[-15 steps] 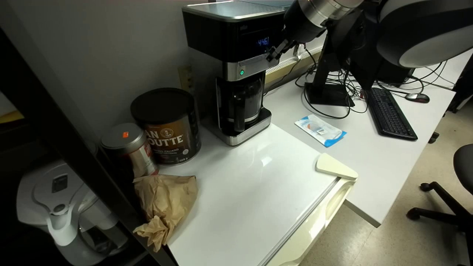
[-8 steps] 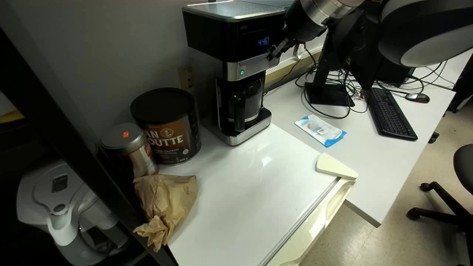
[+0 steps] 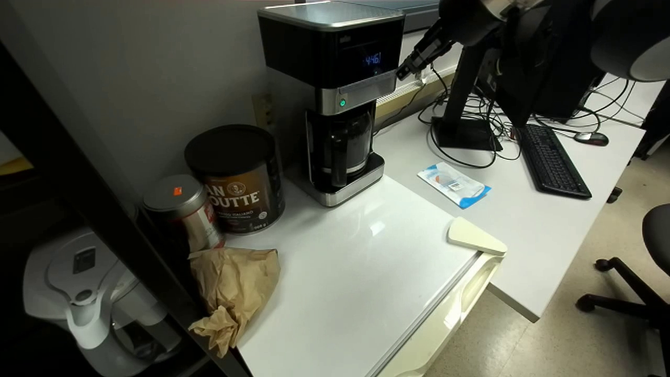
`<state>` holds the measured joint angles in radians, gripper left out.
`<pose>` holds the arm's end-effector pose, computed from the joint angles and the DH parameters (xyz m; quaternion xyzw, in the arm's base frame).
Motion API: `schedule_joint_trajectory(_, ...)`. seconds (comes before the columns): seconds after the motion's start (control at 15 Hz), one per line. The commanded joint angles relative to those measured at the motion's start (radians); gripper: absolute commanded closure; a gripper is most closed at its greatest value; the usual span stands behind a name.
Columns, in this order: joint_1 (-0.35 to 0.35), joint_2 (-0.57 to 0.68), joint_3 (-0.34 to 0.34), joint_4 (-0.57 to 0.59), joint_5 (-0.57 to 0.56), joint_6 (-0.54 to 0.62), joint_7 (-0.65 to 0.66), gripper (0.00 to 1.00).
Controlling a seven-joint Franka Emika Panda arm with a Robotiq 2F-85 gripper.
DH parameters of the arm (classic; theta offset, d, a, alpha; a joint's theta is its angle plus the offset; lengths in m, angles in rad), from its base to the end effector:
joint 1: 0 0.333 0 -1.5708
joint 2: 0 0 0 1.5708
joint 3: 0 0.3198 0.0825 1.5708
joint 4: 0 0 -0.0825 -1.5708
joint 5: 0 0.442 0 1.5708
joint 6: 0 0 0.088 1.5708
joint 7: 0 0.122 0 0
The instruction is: Press a button on the right side of the coffee machine
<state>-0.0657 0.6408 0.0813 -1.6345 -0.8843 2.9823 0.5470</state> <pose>0.7778 0.0552 0.2660 0.9195 0.1209 0.3617 0.0955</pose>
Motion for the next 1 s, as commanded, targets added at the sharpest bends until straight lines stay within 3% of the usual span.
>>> schedule_joint_trajectory(0.0, -0.071, -0.127, 0.068, -0.194, 0.015, 0.065, -0.043, 0.99)
schedule_joint_trajectory(0.4, -0.183, -0.246, 0.178, -0.397, 0.017, 0.137, -0.098, 0.99)
schedule_joint_trajectory(0.47, -0.106, -0.277, 0.097, -0.448, 0.166, 0.182, -0.217, 0.99)
schedule_joint_trajectory(0.6, -0.103, -0.308, 0.099, -0.506, 0.269, 0.213, -0.309, 0.99)
schedule_joint_trajectory(0.67, -0.195, -0.307, 0.189, -0.509, 0.183, 0.200, -0.257, 0.99)
schedule_joint_trajectory(0.93, -0.250, -0.343, 0.249, -0.569, 0.203, 0.203, -0.291, 0.99)
